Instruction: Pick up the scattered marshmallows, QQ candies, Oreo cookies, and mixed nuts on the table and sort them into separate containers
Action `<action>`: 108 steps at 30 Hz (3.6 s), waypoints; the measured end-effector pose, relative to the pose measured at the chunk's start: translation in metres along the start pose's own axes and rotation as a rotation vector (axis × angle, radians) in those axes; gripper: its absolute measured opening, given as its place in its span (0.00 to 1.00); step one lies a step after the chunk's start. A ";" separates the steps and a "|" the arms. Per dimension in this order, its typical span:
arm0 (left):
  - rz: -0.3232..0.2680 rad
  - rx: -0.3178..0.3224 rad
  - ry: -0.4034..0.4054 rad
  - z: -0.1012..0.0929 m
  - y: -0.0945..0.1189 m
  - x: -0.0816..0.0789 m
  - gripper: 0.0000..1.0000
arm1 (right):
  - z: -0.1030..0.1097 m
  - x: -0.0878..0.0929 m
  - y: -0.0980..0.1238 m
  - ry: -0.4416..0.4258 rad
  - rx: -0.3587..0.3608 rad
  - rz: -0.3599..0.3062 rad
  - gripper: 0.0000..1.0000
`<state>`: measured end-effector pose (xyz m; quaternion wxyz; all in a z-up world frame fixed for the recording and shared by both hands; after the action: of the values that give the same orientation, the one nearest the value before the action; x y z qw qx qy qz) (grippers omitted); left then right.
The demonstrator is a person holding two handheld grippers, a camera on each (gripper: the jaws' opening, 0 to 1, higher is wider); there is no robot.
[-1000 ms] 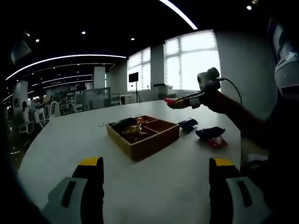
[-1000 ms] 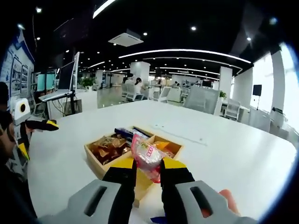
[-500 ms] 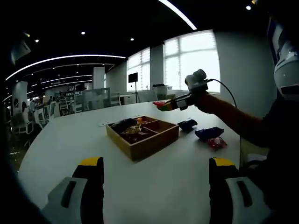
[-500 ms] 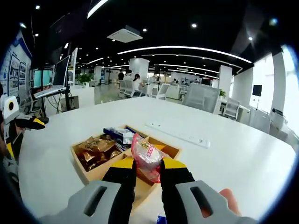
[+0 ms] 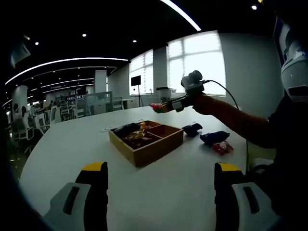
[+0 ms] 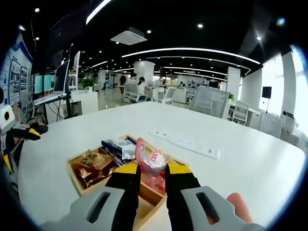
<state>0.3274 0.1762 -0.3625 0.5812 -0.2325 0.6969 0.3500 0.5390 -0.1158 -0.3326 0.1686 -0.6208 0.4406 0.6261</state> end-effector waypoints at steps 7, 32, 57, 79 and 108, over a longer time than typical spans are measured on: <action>-0.005 0.005 -0.006 -0.001 -0.001 -0.003 0.95 | 0.000 0.002 -0.012 0.012 -0.007 0.029 0.16; 0.003 0.010 0.006 -0.004 -0.004 -0.001 0.95 | -0.004 0.022 -0.047 0.161 0.075 0.100 0.18; 0.011 0.026 0.006 -0.008 -0.005 0.000 0.95 | -0.010 0.035 -0.051 0.092 0.084 0.148 0.22; 0.028 0.015 -0.008 -0.008 -0.003 0.001 0.95 | -0.004 0.023 -0.053 0.036 0.045 0.077 0.43; 0.025 0.016 -0.004 -0.008 -0.001 0.002 0.95 | -0.005 0.020 -0.044 -0.039 0.077 0.035 0.90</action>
<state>0.3227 0.1693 -0.3641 0.5801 -0.2186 0.7013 0.3520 0.5719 -0.1016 -0.3653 0.1900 -0.5938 0.4717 0.6235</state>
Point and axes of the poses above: the point that each gripper's makers call its tool centre point, and the gripper's own axes: y roughly backward along the fingers, z roughly to its left, x roughly out of its underside, the point moved 9 cm from there along y, roughly backward along the fingers, and after that the axes turned 5 degrees about y, right-handed, at the moved point
